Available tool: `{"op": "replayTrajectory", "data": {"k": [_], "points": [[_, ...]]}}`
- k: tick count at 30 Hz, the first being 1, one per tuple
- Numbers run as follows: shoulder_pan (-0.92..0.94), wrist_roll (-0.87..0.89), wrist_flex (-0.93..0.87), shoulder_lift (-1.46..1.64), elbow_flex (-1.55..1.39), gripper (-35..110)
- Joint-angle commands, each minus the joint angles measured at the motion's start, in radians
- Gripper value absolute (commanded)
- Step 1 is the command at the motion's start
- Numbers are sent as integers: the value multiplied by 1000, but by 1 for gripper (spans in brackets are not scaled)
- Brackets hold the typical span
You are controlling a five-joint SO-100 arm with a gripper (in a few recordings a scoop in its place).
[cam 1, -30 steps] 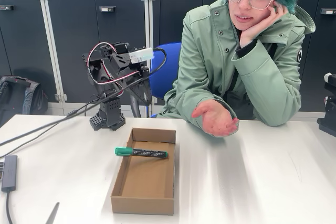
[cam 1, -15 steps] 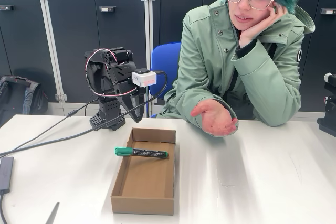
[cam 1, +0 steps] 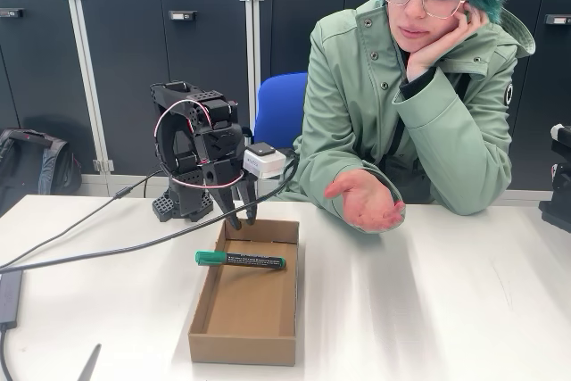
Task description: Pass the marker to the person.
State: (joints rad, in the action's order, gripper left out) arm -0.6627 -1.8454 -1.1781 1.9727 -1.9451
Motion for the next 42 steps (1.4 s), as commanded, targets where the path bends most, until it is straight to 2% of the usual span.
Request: {"op": "replayTrajectory", "data": {"k": [1, 5, 14, 19, 22, 37, 42], "points": [[6, -18, -8, -21, 89, 21], [20, -63, -52, -67, 130, 28], [60, -202, -94, -100, 160, 30], [58, -133, -69, -89, 149, 28], [67, 2, -37, -80, 138, 27], [221, 976, 107, -163, 195, 22], [212, 1175, 199, -156, 210, 30]]}}
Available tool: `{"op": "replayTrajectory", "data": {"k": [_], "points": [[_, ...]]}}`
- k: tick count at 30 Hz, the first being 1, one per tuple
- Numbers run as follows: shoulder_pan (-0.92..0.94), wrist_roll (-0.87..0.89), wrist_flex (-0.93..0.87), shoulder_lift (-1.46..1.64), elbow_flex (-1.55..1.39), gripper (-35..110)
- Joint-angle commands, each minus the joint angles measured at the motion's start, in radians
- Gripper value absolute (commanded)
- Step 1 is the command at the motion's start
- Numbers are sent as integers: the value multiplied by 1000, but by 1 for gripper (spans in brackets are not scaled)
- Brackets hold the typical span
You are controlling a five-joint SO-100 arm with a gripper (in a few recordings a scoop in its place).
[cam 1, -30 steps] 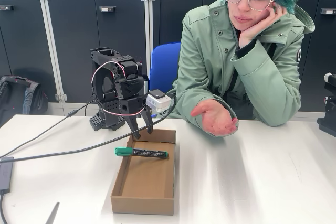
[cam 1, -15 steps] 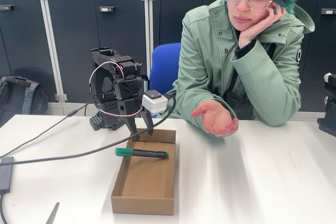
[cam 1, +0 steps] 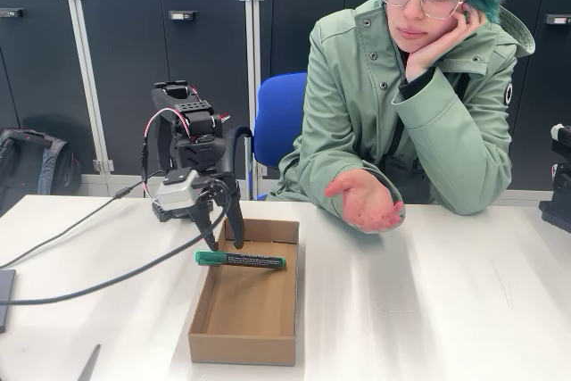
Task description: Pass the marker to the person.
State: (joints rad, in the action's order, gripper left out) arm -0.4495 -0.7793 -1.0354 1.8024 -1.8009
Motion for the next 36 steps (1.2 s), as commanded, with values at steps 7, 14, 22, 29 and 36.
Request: {"op": "replayTrajectory", "data": {"k": [7, 14, 22, 29, 36], "points": [[-64, 287, 12, -9, 193, 32], [-129, 407, -150, -17, 222, 31], [-121, 537, -304, -2, 146, 31], [-71, 595, -296, 25, 25, 31], [-23, 624, -225, 6, -20, 31]]}}
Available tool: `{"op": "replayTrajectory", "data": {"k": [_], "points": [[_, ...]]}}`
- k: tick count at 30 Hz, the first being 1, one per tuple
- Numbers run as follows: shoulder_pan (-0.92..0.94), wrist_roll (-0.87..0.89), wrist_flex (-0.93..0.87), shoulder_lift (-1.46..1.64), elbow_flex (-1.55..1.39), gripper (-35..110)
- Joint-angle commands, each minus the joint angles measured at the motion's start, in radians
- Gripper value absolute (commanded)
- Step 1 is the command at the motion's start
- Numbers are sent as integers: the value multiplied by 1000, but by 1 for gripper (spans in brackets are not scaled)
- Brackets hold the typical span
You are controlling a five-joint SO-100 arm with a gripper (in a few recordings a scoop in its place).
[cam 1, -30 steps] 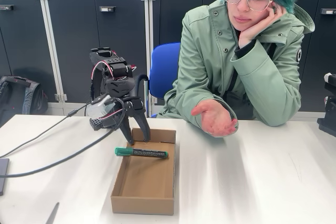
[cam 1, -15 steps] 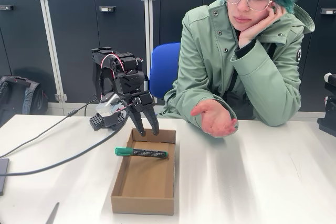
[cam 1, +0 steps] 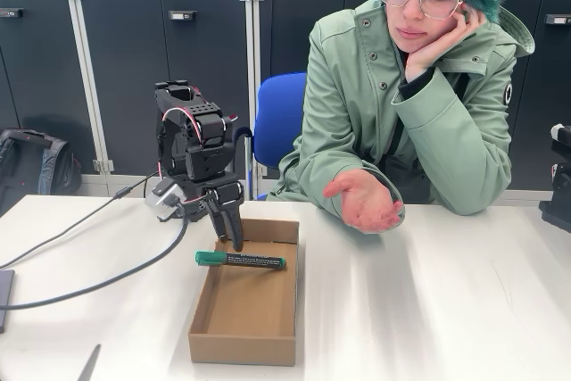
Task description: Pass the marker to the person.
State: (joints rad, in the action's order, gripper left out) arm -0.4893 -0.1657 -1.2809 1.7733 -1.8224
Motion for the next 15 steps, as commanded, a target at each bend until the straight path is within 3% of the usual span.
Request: {"op": "replayTrajectory", "data": {"k": [1, 15], "points": [[20, 14, 25, 31, 2, 31], [83, 101, 21, -60, 60, 31]]}}
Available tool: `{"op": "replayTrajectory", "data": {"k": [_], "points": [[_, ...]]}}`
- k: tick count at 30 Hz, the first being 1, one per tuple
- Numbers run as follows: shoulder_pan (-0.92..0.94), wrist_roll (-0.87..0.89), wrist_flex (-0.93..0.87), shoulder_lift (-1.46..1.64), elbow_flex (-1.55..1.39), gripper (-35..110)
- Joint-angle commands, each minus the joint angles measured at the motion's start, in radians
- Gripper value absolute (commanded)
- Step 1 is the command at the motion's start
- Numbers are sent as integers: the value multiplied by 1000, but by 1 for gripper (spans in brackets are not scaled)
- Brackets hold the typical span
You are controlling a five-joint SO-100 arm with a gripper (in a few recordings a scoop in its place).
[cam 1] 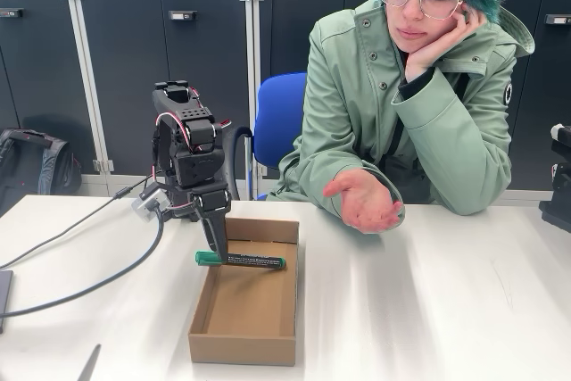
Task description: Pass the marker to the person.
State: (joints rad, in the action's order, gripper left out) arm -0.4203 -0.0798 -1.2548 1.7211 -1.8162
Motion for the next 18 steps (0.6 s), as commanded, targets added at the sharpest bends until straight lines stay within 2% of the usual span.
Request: {"op": "replayTrajectory", "data": {"k": [1, 10, 18], "points": [[14, 23, -6, -17, 61, 31], [-25, 71, 84, -54, 63, 31], [-38, 97, 91, -91, 101, 26]]}}
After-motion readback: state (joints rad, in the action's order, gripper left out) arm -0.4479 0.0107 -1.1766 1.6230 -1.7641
